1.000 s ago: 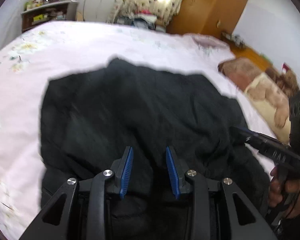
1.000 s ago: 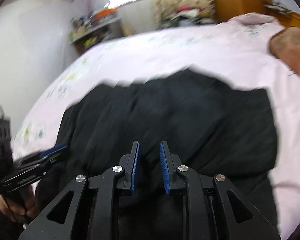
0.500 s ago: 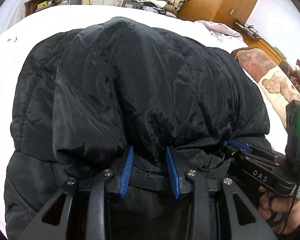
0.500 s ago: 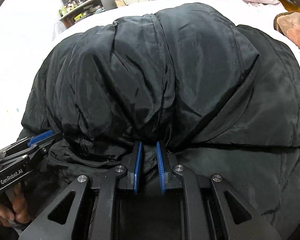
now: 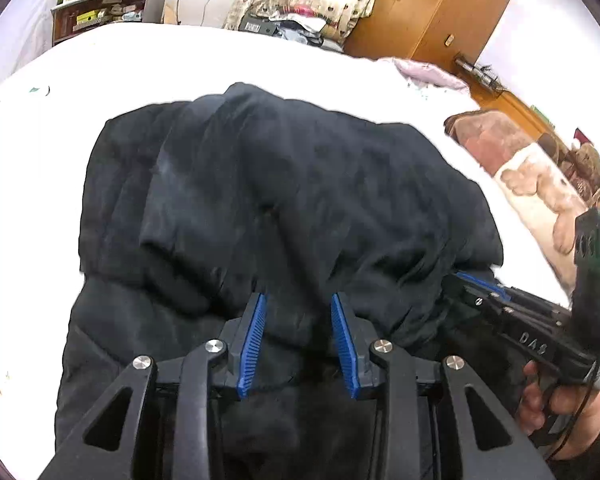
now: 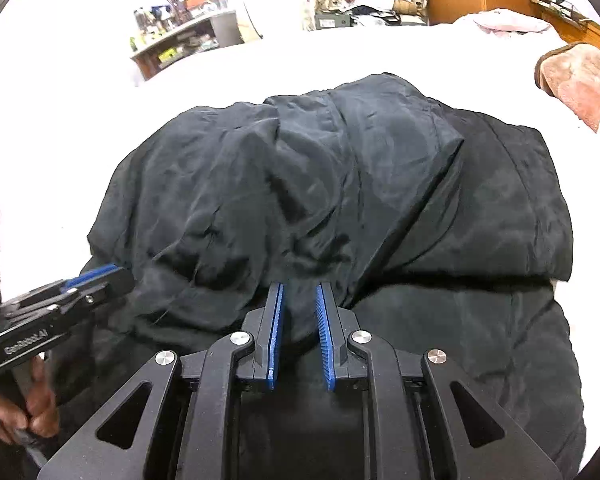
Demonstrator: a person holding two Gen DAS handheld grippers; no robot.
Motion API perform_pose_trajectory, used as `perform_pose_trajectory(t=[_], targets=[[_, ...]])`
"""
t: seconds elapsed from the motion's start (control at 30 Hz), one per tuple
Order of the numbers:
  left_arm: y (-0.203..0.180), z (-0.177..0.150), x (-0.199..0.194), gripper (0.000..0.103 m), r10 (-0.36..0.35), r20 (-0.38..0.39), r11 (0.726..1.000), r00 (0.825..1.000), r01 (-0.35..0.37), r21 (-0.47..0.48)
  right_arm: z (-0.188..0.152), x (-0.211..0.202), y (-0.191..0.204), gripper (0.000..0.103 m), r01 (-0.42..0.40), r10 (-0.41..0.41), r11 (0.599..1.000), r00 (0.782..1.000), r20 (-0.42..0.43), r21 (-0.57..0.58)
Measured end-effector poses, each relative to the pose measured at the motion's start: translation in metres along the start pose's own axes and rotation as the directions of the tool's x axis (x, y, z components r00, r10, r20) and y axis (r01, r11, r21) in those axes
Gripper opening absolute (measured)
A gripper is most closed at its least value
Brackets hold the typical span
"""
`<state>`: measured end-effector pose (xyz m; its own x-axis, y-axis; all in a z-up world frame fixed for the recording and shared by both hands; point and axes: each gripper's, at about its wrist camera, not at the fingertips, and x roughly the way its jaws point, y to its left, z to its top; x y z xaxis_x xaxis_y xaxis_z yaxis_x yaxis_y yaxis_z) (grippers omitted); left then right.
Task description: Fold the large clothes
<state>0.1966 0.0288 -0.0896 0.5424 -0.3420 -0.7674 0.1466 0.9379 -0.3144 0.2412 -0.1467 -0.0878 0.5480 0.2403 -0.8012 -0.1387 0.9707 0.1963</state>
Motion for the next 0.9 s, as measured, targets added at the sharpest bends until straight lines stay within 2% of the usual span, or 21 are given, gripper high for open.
perform_pose_trajectory(t=[0.07,0.13,0.23,0.37,0.53,0.73,0.9], targets=[[0.007,-0.007,0.02,0.036,0.022,-0.05,1.0,0.999,-0.023,-0.015,-0.009,0.014,-0.002,0.017,0.008,-0.008,1.0,0.999,-0.042,0.003],[0.007,-0.006,0.032,0.036,0.034,-0.049,0.999,0.998,-0.034,-0.014,-0.016,0.038,-0.007,0.017,0.018,-0.017,1.0,0.995,-0.094,0.016],[0.006,-0.003,0.036,0.036,0.041,-0.043,0.999,0.998,-0.042,-0.013,-0.015,0.047,-0.013,0.017,-0.002,0.006,0.999,0.996,-0.089,0.051],[0.004,-0.002,0.031,0.036,0.044,-0.043,0.999,0.998,-0.044,-0.01,-0.011,0.044,-0.01,0.017,0.004,-0.001,0.999,0.996,-0.094,0.032],[-0.007,-0.005,0.006,0.036,0.068,-0.038,0.998,0.997,-0.068,0.012,-0.014,0.012,-0.01,0.017,0.006,-0.003,0.999,0.998,-0.061,0.051],[-0.017,-0.021,-0.039,0.036,0.1,0.001,0.995,0.995,-0.1,0.011,-0.033,-0.044,-0.006,0.021,-0.005,0.005,1.0,1.0,-0.002,0.026],[-0.028,-0.041,-0.077,0.036,0.126,0.029,0.992,0.992,-0.127,0.023,-0.055,-0.09,-0.002,0.032,0.009,-0.009,1.0,0.999,0.041,0.005]])
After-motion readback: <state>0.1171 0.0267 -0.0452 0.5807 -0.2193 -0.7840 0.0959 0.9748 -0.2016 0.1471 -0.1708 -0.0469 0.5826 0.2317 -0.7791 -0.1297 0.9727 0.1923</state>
